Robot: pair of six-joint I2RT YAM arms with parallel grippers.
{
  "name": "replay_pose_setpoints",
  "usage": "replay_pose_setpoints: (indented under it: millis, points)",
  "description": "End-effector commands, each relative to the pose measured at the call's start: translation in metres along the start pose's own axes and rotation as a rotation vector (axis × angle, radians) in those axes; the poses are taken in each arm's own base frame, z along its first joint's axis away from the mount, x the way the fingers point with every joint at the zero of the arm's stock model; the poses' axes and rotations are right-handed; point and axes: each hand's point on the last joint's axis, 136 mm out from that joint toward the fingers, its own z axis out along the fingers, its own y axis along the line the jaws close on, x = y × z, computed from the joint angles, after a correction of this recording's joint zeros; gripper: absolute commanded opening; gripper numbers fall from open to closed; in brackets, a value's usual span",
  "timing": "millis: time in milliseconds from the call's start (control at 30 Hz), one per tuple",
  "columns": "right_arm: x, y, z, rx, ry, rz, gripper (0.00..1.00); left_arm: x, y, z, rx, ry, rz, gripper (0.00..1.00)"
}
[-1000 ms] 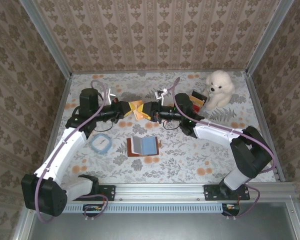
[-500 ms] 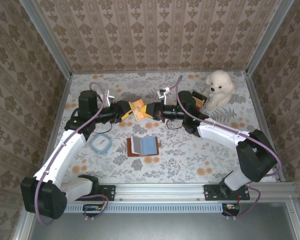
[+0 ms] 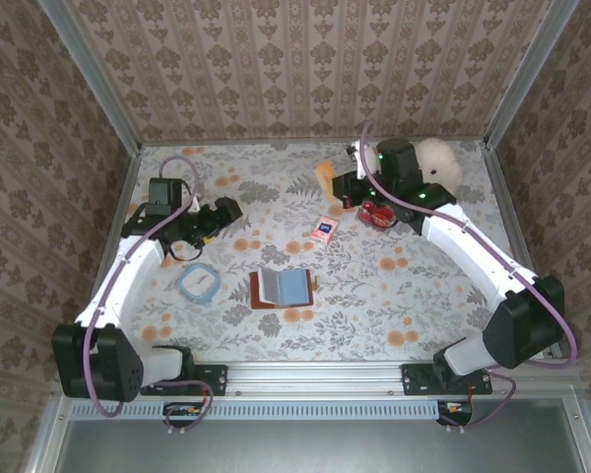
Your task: Take the credit cards out of the card holder
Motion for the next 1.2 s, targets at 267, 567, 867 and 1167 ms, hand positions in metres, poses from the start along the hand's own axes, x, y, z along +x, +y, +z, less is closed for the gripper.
replay_pose_setpoints:
  millis: [267,567,867,1167]
  points:
    - [0.030,-0.110,-0.015,0.227,0.288,-0.488,0.00,-0.021,0.028,-0.004,-0.142,-0.035,0.113,1.00]
    - [0.071,-0.167,0.003,0.234,0.488,-0.634,0.00,-0.018,0.035,0.000,-0.144,-0.032,0.098,1.00]
    - [0.081,-0.202,0.031,0.239,0.536,-0.661,0.00,-0.013,0.043,0.006,-0.156,-0.002,0.068,1.00]
    - [0.089,-0.219,0.041,0.241,0.562,-0.661,0.00,-0.008,0.047,0.009,-0.167,0.023,0.053,1.00]
